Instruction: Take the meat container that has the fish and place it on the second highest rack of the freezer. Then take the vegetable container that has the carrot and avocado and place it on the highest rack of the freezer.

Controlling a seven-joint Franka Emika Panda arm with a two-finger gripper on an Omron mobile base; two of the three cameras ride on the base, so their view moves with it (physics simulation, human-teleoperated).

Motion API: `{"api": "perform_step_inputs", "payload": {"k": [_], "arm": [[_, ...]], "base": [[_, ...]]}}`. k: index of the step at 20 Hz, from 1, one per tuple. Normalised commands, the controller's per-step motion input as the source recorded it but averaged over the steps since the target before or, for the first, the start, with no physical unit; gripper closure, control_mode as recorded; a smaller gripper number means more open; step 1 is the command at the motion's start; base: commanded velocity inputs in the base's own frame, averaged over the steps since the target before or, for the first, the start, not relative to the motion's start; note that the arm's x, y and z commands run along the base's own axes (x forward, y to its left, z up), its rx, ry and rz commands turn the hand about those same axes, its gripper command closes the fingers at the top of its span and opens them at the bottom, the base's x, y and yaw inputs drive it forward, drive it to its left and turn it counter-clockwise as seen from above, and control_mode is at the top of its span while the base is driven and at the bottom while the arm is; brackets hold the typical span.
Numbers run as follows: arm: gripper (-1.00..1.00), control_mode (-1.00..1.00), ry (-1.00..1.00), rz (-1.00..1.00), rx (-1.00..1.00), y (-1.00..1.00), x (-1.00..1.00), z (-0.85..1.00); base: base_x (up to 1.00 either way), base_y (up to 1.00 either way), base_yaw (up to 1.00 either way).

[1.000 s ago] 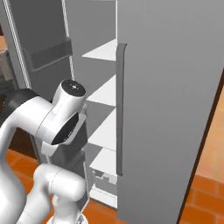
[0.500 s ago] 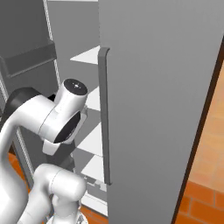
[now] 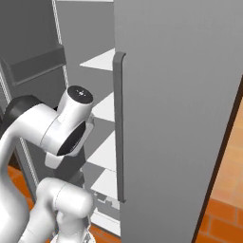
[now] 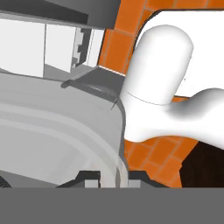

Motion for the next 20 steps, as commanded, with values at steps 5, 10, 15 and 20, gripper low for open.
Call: {"api": "perform_step_inputs", "payload": {"k": [5, 10, 15, 20], "arm": [[1.00, 1.00, 0.00, 0.00, 0.00, 0.00, 0.00, 0.00], [1.00, 1.00, 0.00, 0.00, 0.00, 0.00, 0.00, 0.00], [1.00, 1.00, 0.00, 0.00, 0.00, 0.00, 0.00, 0.00], [1.00, -1.00, 0.00, 0.00, 0.00, -0.01, 0.00, 0.00]], "base": [[0.13, 0.00, 0.00], [0.02, 0.00, 0.00], [0.00, 0.00, 0.00], [0.00, -0.02, 0.00]]}}
